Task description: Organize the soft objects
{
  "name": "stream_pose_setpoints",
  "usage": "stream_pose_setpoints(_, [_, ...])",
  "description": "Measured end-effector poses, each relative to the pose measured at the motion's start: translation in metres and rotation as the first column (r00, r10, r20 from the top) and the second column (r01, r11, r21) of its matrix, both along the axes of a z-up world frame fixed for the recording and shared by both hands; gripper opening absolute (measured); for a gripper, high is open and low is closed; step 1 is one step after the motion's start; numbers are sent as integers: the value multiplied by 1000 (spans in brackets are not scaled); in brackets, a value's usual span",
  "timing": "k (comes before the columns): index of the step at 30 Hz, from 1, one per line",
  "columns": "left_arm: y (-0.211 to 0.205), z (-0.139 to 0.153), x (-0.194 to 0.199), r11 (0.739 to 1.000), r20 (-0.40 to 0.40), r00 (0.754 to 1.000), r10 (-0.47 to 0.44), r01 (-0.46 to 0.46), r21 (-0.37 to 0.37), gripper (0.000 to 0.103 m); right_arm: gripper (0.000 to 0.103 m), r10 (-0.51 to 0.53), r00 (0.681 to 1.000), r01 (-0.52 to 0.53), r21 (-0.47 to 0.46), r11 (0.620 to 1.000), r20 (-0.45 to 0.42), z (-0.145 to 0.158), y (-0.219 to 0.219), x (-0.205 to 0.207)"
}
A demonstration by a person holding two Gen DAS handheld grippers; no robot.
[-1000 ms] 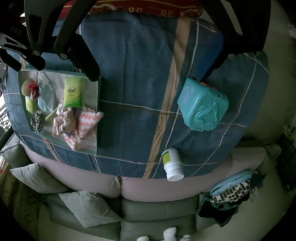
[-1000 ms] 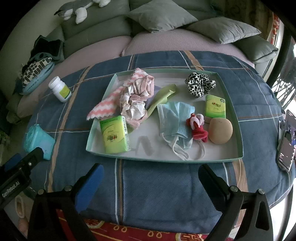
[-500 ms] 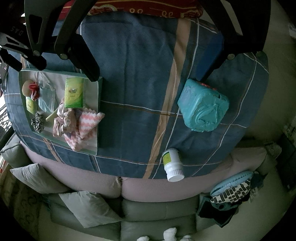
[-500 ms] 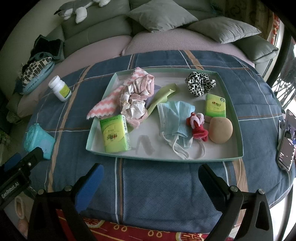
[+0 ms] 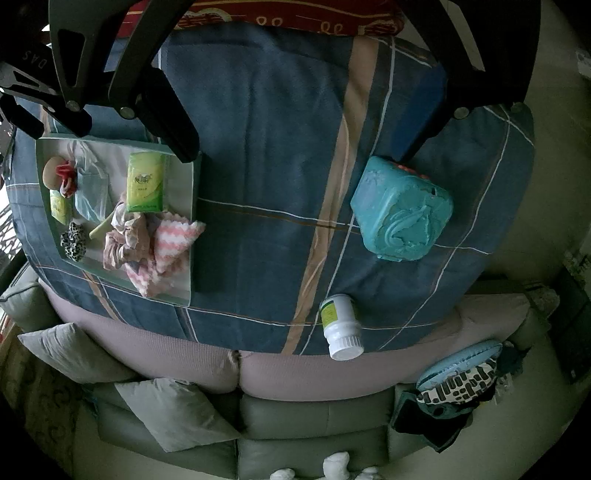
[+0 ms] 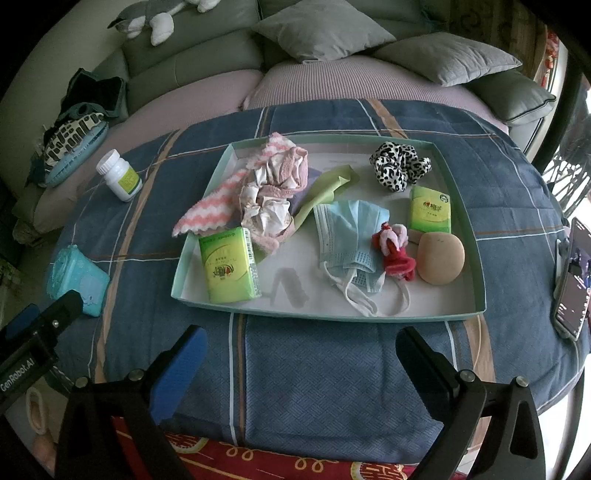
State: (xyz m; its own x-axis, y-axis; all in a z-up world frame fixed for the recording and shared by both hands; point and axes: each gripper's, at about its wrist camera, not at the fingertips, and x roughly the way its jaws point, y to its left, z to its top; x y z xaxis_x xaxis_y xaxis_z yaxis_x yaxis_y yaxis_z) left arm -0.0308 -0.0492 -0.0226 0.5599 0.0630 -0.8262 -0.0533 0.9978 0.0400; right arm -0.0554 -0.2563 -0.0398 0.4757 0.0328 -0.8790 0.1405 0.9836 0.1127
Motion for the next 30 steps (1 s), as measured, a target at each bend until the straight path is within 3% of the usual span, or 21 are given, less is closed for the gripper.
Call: stream_pose_setpoints(30, [-2, -1, -1, 1000, -5, 1000, 15, -15, 27, 103, 103, 0, 1000, 0, 4, 1000, -5, -1, -1, -1])
